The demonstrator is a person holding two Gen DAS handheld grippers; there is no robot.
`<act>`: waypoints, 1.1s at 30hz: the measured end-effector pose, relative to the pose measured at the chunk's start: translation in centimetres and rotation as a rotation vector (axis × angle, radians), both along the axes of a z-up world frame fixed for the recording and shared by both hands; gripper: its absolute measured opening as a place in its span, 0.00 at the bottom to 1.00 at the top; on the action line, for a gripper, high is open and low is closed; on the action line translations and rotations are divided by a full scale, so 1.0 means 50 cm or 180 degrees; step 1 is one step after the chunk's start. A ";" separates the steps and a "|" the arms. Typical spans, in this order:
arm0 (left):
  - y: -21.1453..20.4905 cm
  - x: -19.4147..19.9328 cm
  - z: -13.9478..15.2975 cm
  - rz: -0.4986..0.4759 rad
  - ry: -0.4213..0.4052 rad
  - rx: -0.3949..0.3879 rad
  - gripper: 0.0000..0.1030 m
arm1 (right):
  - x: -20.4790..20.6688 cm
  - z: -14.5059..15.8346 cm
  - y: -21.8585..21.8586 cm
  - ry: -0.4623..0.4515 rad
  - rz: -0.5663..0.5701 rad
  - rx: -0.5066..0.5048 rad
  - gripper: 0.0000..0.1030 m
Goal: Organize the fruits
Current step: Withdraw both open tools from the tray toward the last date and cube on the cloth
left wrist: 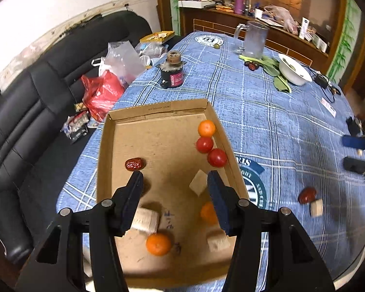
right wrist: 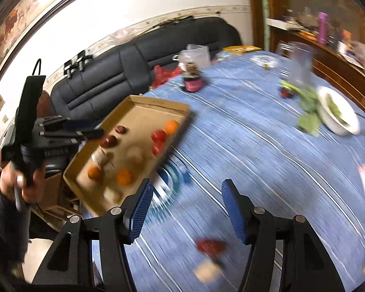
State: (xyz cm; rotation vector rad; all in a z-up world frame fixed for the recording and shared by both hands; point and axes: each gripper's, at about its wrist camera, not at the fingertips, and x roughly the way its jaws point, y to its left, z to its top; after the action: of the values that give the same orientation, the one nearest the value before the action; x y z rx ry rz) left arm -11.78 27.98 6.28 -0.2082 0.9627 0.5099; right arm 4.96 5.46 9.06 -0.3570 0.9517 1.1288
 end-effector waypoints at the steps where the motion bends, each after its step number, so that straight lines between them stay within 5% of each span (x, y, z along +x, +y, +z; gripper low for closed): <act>1: -0.007 -0.005 0.005 -0.0029 0.0000 0.0025 0.52 | 0.011 0.008 -0.040 -0.0026 -0.0089 -0.0052 0.60; 7: -0.051 -0.016 0.013 -0.0172 0.0053 0.0137 0.52 | 0.063 0.060 -0.238 -0.0072 -0.0586 -0.0247 0.61; 14: -0.108 -0.016 0.038 -0.0337 0.0038 0.0168 0.52 | 0.103 0.219 -0.398 -0.0577 -0.0969 -0.0228 0.62; 18: -0.140 -0.023 0.049 -0.0502 0.0102 0.0252 0.52 | 0.116 0.278 -0.444 -0.1174 -0.1164 -0.0781 0.65; 24: -0.168 -0.019 0.066 -0.0685 0.0317 0.0460 0.52 | 0.148 0.379 -0.523 -0.2180 -0.1153 -0.2210 0.70; 28: -0.199 -0.030 0.083 -0.0812 0.0392 0.0546 0.52 | 0.203 0.467 -0.641 -0.1969 -0.1510 -0.2478 0.73; 31: -0.227 -0.030 0.072 -0.0917 0.0429 0.0560 0.52 | 0.202 0.464 -0.679 -0.1499 -0.1452 -0.2069 0.74; 33: -0.245 -0.022 0.054 -0.0979 0.0468 0.0543 0.52 | 0.177 0.404 -0.666 -0.1272 -0.1258 -0.1765 0.76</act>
State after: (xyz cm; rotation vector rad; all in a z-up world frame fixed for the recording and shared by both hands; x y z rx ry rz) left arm -12.86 15.74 8.98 0.1320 1.0662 0.3241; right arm 13.79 -27.85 29.25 -0.7738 0.9121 0.3951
